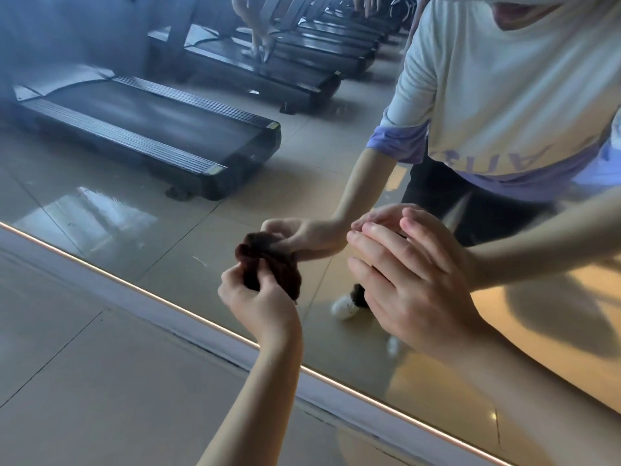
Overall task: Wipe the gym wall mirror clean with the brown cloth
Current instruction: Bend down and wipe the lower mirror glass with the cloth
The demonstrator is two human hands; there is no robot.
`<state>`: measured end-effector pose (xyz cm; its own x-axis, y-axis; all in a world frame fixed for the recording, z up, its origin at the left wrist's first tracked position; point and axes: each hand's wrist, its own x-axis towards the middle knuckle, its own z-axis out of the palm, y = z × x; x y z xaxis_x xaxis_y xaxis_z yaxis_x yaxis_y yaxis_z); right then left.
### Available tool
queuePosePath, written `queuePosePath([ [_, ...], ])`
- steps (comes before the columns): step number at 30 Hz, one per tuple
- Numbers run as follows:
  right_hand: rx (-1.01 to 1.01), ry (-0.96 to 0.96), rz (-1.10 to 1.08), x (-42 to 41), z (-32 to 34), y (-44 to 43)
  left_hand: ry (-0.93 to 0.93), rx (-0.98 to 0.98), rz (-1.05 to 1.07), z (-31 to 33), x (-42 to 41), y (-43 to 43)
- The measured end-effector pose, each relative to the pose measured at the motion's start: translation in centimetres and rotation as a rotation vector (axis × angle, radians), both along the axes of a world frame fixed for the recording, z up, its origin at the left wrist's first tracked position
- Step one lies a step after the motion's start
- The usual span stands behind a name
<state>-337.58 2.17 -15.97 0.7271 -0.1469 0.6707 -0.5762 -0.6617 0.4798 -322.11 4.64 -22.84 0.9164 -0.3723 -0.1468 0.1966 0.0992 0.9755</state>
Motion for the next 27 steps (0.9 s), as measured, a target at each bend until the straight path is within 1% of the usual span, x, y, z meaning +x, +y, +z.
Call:
queuePosePath([
  [3, 0.007, 0.024, 0.005, 0.7, -1.2, -0.2, -0.152, -0.073, -0.154, 0.4, -2.7, 1.8],
  [5, 0.018, 0.046, 0.004, 1.3, -1.9, -0.2, -0.175, -0.067, -0.195, -0.3, -2.8, 2.1],
  [6, 0.026, 0.053, 0.009, 1.6, -2.1, -0.1, -0.147, -0.041, -0.177, -1.1, -2.1, 1.8],
  [9, 0.045, 0.056, 0.007, 2.1, -2.3, -0.1, 0.066, 0.089, -0.069, -3.8, 0.9, 0.4],
  [11, 0.050, 0.053, 0.001, 2.1, -2.4, 0.0, 0.112, 0.127, -0.065, -4.5, 1.5, 0.4],
  [15, 0.055, 0.043, -0.013, 2.3, -2.9, 0.0, 0.065, 0.027, -0.212, -3.4, -1.0, 2.0],
  [16, 0.057, 0.051, -0.014, 2.5, -3.0, 0.0, 0.070, 0.032, -0.219, -3.5, -0.9, 2.1],
  [18, 0.062, 0.065, -0.012, 2.8, -3.3, 0.0, 0.102, 0.073, -0.147, -4.7, 0.6, 1.2],
  [20, 0.065, 0.070, -0.006, 2.9, -3.4, -0.1, 0.184, 0.147, -0.074, -6.4, 2.9, -0.1],
  [22, 0.067, 0.067, -0.005, 2.9, -3.5, -0.2, 0.226, 0.197, -0.058, -7.4, 3.7, -0.5],
  [27, 0.074, 0.045, -0.026, 3.5, -4.6, -0.1, 0.177, 0.087, -0.195, -6.5, 1.0, 1.0],
])
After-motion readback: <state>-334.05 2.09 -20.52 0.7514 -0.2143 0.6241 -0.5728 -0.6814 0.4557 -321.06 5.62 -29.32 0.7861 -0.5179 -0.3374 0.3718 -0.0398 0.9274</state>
